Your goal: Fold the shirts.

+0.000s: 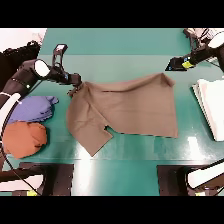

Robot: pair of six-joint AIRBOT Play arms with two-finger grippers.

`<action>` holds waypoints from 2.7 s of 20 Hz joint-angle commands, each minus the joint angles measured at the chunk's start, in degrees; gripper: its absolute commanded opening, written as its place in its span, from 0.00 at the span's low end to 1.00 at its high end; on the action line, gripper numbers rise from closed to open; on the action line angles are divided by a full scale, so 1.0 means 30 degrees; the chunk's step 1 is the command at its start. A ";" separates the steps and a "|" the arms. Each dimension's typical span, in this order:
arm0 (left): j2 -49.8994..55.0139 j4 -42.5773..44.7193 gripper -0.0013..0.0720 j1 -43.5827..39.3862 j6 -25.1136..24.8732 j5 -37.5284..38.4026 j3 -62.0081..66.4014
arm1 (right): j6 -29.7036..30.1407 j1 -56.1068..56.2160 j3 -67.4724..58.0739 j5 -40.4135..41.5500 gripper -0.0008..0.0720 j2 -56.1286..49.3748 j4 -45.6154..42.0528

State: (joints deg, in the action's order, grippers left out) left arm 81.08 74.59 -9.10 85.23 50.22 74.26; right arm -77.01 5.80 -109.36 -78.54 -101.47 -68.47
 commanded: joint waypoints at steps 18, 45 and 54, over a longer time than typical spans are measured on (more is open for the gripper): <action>-0.6943 -0.5537 0.73 0.3898 -0.0401 0.0801 -1.4163 | 0.1428 -0.2965 1.2342 0.0087 0.53 0.9595 0.3351; -0.7701 -0.6433 0.05 0.3898 -0.0561 0.1494 -1.1402 | 0.2900 -0.8539 2.6687 0.2157 0.59 1.1067 0.4000; -1.0841 -0.6113 0.05 0.3905 -0.0321 0.2710 -0.9457 | 0.2943 -0.5617 2.3030 0.2280 0.03 1.4666 0.4000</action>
State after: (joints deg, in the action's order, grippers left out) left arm 52.88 55.57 2.57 83.99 56.05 42.50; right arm -67.96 -12.64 -34.68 -70.30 -62.22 -58.15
